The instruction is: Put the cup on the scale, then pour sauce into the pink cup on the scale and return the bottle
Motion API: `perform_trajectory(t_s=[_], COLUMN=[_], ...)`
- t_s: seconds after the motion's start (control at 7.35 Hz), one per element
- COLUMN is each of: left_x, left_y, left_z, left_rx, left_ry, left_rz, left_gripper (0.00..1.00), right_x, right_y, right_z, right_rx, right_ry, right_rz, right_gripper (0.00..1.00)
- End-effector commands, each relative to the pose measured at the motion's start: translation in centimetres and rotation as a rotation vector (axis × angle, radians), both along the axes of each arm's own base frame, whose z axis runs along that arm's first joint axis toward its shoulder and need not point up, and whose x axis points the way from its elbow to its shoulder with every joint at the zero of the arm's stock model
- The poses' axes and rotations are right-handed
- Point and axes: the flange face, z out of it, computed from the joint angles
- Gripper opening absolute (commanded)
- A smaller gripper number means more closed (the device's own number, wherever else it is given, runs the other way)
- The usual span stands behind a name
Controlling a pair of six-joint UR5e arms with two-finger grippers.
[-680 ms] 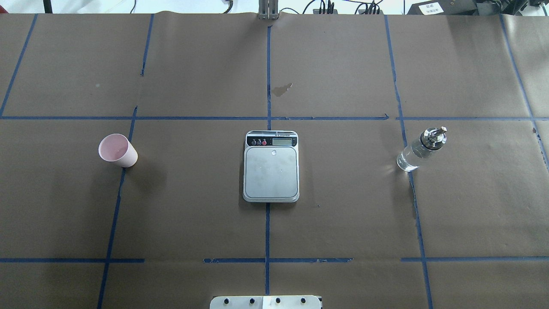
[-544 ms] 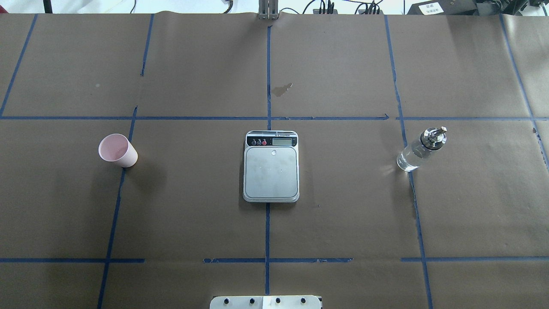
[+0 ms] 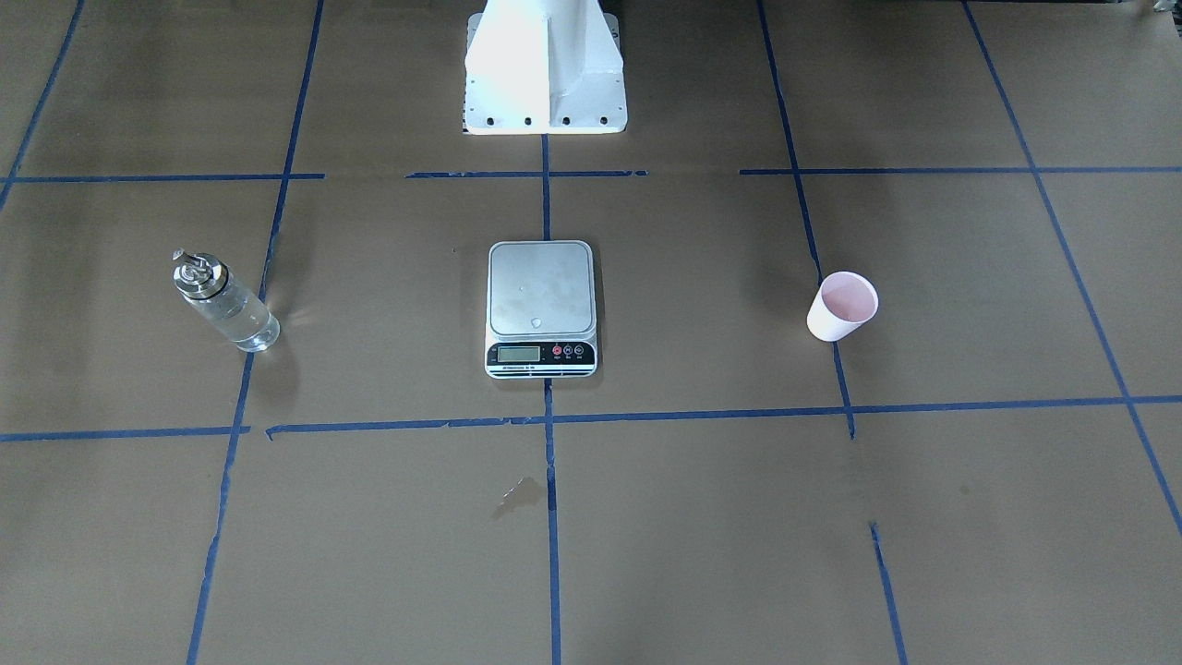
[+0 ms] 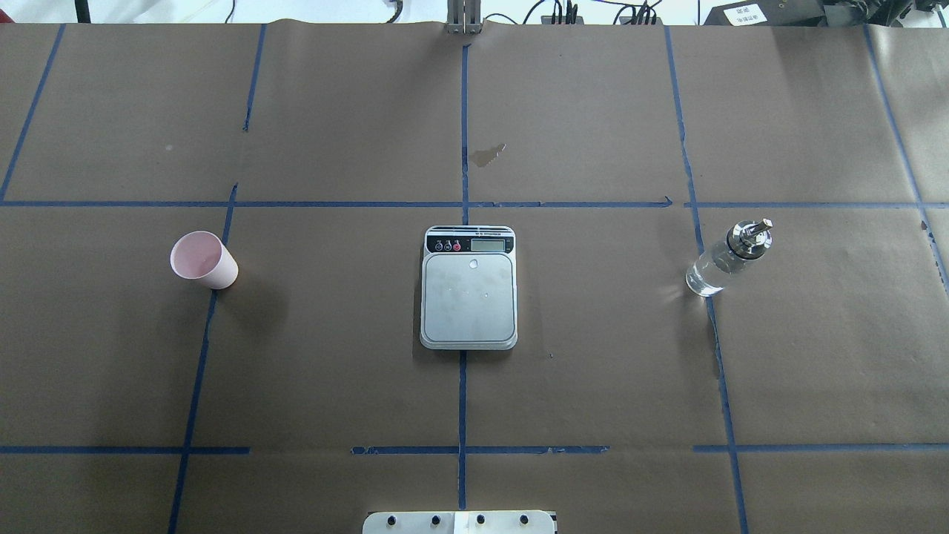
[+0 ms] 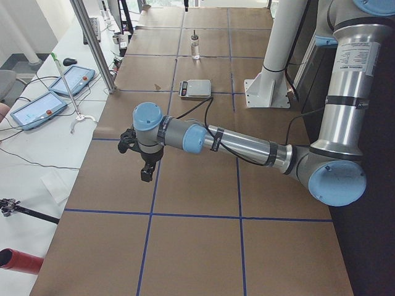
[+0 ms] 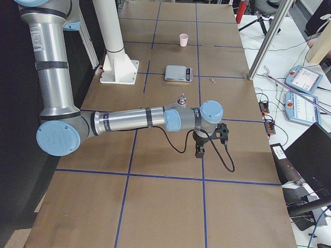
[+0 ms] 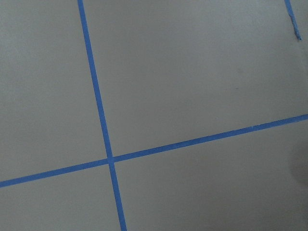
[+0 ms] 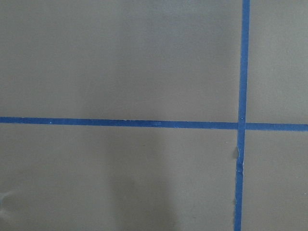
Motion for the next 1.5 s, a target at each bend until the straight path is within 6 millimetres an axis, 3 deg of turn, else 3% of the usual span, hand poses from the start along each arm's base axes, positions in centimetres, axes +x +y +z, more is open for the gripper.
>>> perform_trajectory(t_s=[0.0,0.14,0.27,0.41,0.68,0.82,0.95,1.09,1.36], left_x=[0.3,1.3,6.6,10.3,18.0,24.0,28.1,29.9,31.5], left_y=[-0.1,-0.7,-0.7,-0.2,2.2,3.8,4.4,4.4,2.7], left_z=[0.2,-0.8,-2.2,-3.4,-7.5,-9.3,-9.2,-7.5,-6.2], left_rx=[-0.004,0.027,0.111,-0.005,-0.204,-0.261,-0.243,-0.263,-0.287], left_ry=[0.006,0.008,0.046,0.119,0.19,0.175,0.129,0.103,0.084], left_rz=[0.002,0.022,0.115,0.069,-0.016,-0.065,-0.108,-0.09,-0.087], left_gripper=[1.0,1.0,1.0,1.0,1.0,1.0,1.0,1.0,0.96], right_x=[-0.2,-0.2,-0.2,-1.8,-2.9,-3.0,-3.3,-3.6,-3.7], right_y=[0.0,0.2,0.2,-0.1,0.2,0.4,0.4,0.3,0.4], right_z=[0.1,0.4,0.3,0.3,-0.1,0.1,0.0,-0.1,0.0], right_rx=[-0.007,-0.014,0.024,0.057,0.122,0.138,0.138,0.135,0.133], right_ry=[0.006,0.004,0.0,0.003,-0.019,-0.025,-0.025,-0.024,-0.024], right_rz=[0.001,0.002,0.003,-0.027,-0.043,-0.047,-0.05,-0.049,-0.052], right_gripper=[1.0,1.0,1.0,1.0,1.0,1.0,1.0,1.0,1.0])
